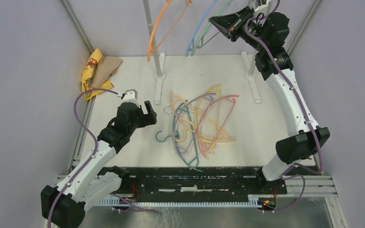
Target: Organize the hangers
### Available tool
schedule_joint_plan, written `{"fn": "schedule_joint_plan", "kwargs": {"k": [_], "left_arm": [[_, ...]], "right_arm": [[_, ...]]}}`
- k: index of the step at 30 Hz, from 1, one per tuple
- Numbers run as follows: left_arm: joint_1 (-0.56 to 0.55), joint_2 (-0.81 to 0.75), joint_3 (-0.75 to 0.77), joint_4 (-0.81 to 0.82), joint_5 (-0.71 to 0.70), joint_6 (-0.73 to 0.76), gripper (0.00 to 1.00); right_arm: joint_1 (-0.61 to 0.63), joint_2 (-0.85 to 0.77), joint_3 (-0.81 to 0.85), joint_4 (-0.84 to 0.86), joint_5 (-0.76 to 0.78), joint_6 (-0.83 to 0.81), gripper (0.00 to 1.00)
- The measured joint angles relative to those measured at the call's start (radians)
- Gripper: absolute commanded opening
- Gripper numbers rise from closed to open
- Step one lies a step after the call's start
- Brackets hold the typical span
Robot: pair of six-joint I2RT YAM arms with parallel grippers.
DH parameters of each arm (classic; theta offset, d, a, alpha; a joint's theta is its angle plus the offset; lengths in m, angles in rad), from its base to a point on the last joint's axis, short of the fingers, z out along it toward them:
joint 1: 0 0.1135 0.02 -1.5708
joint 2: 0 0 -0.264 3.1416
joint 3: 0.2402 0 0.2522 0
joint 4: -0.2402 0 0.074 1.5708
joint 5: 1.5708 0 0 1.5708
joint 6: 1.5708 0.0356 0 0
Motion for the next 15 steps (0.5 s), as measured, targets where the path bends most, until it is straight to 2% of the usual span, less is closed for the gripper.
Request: {"fn": "schedule_joint_plan", "kwargs": {"k": [5,15], "left_arm": [[0.000,0.005,0.000,-0.003,-0.005,0.000,1.00],[0.000,0.005,0.000,-0.005,-0.010,0.000,1.00]], "right_arm": [[-0.032,0.033,0.062,0.035,-0.017,0.012,0.01],[-0.097,0.221,0.129,0.076,-0.063,0.112,0.01]]}}
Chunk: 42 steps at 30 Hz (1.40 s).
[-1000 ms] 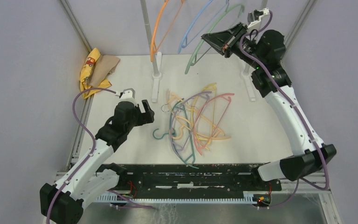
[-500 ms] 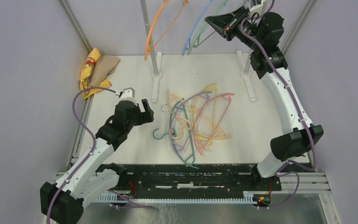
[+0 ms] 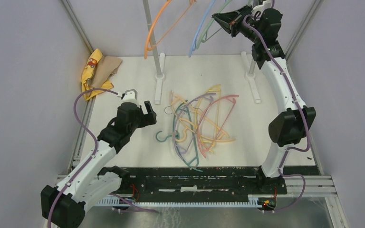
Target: Organize the hangers
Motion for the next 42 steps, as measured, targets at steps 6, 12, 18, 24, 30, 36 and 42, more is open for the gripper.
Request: {"fn": "schedule_joint_plan", "kwargs": {"k": [6,12,18,24,30,36,42], "left_arm": [[0.000,0.000,0.000,0.000,-0.007,0.000,1.00],[0.000,0.000,0.000,0.000,-0.008,0.000,1.00],[0.000,0.000,0.000,0.000,-0.012,0.000,1.00],[0.000,-0.001,0.000,0.000,-0.015,0.000,1.00],[0.000,-0.016,0.000,0.000,-0.019,0.000,1.00],[0.000,-0.021,0.000,-0.001,-0.023,0.000,1.00],[0.000,-0.021,0.000,-0.001,-0.023,0.000,1.00]], "right_arm": [[-0.016,0.022,0.005,0.006,-0.023,0.024,0.01],[-0.014,0.025,0.011,-0.005,-0.045,0.031,0.01],[0.008,0.052,0.057,-0.049,-0.066,0.005,0.01],[0.087,0.117,0.147,-0.101,-0.069,-0.035,0.01],[0.165,0.184,0.249,-0.153,-0.069,-0.071,0.01],[0.220,0.265,0.378,-0.212,-0.067,-0.090,0.01],[0.259,0.335,0.467,-0.227,-0.055,-0.093,0.01]]}}
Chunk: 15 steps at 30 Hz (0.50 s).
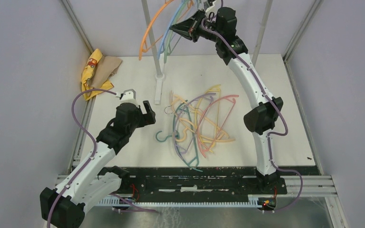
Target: Organize the hangers
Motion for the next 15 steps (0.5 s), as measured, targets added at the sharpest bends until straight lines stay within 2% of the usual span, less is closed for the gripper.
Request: {"fn": "schedule_joint_plan", "kwargs": {"k": [8,15], "left_arm": [[0.000,0.000,0.000,0.000,0.000,0.000,1.00],[0.000,0.000,0.000,0.000,0.000,0.000,1.00]], "right_arm": [[0.048,0.116,0.139,0.025,0.021,0.017,0.01],[0.069,0.140,0.143,0.080,0.016,0.027,0.01]]}}
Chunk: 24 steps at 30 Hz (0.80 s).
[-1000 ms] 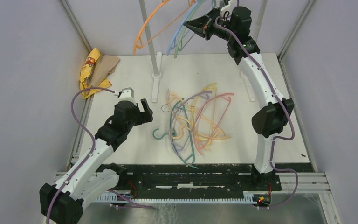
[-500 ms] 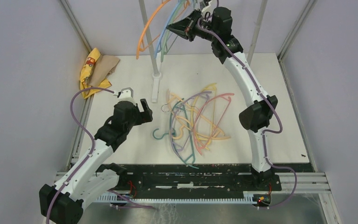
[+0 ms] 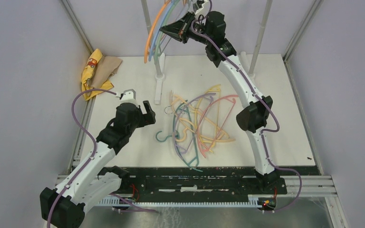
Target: Organize the hangers
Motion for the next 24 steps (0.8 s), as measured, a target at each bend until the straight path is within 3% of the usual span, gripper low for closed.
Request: {"fn": "schedule_joint_plan", "kwargs": {"k": [5,10,13,19,24], "left_arm": [[0.000,0.000,0.000,0.000,0.000,0.000,1.00],[0.000,0.000,0.000,0.000,0.000,0.000,1.00],[0.000,0.000,0.000,-0.001,0.000,0.000,1.00],[0.000,0.006,0.000,-0.003,-0.001,0.000,1.00],[0.000,0.021,0.000,-0.006,-0.001,0.000,1.00]], "right_arm": [[-0.002,-0.049,-0.103,0.032,-0.003,-0.018,0.41],[-0.002,-0.165,-0.324,0.004,0.001,-0.080,0.66],[-0.008,-0.231,-0.428,-0.006,0.011,-0.125,0.88],[-0.050,-0.406,-0.624,0.038,0.018,-0.190,0.95],[-0.093,-0.555,-0.758,0.074,0.023,-0.230,0.93]]}}
